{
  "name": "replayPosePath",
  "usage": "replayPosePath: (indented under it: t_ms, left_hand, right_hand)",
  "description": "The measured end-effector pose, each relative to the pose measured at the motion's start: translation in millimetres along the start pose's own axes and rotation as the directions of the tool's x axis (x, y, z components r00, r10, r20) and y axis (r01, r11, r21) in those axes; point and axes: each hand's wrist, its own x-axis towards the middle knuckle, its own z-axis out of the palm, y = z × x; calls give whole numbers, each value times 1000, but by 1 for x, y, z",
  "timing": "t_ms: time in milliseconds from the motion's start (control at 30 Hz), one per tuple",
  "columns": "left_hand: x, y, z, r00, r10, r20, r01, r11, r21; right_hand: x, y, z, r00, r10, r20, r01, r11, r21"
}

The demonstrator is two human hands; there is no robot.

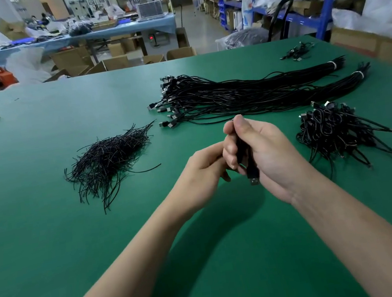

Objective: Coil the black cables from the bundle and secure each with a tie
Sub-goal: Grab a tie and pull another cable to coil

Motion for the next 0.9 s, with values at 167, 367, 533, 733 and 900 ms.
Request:
replayPosePath:
  t_ms: [167,367,533,733,900]
  left_hand:
    - [0,-6,-11,999,-10,37,14,992,-122]
    - [12,-11,-29,997,9,-79,2,991,134]
    - [18,1,-42,983,141,121,-173,930,323]
    - [17,0,-48,983,118,138,-162,915,370]
    - [13,-8,-46,981,152,121,-187,902,389]
  right_hand:
    - [1,0,-4,998,43,54,-42,999,-29]
    - [0,6,-14,990,112,89,-106,991,-78]
    - [0,16,-23,970,198,142,-170,968,-186]
    - [-4,21,-34,925,287,248,-229,944,-238]
    - [-5,25,-34,936,294,196,-223,922,-318]
